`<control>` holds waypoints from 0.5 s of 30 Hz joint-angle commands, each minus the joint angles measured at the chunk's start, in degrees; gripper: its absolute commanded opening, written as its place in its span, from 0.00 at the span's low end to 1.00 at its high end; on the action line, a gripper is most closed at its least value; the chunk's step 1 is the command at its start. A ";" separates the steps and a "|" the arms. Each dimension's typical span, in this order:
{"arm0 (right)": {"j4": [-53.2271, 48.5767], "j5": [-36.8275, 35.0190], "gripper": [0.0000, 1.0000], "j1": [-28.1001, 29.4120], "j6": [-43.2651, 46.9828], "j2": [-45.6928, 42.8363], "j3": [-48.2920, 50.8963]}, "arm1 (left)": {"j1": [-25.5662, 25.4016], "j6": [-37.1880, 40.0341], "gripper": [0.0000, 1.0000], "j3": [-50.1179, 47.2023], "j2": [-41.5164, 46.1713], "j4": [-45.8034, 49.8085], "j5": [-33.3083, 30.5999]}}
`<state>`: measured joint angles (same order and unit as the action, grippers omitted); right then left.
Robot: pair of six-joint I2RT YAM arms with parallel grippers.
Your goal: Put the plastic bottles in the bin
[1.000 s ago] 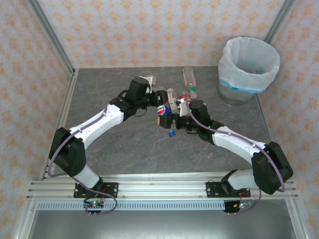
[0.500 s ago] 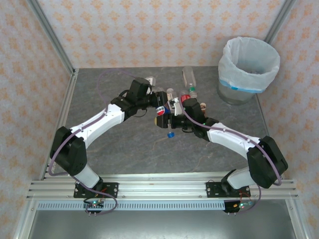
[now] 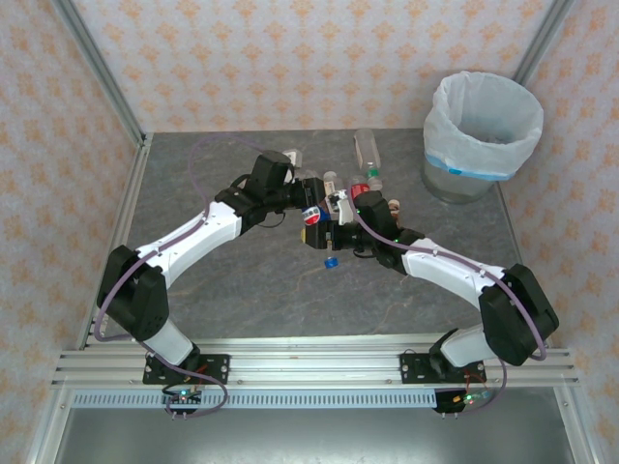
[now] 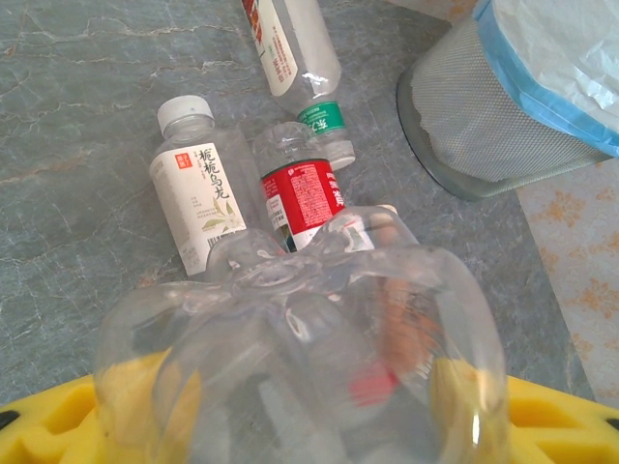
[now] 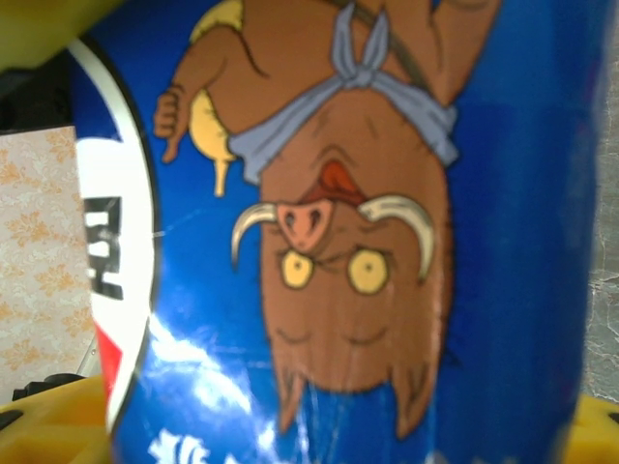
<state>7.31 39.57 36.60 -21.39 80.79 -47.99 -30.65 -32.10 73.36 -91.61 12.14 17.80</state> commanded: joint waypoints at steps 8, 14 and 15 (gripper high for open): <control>0.09 -2.36 0.00 0.23 0.43 -0.21 0.06 | -0.32 -1.54 0.66 0.01 1.95 -1.00 1.04; -0.94 -4.21 0.00 -0.02 0.68 0.04 0.08 | -0.16 -2.48 1.00 -1.08 3.39 -3.33 2.36; -1.03 -4.45 0.00 -0.12 0.67 0.06 0.10 | -0.04 -2.77 1.00 -1.65 3.77 -4.14 2.38</control>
<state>6.50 37.17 36.51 -20.95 80.93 -48.01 -30.30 -34.28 72.77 -91.29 11.25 18.28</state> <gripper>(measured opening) 0.585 0.997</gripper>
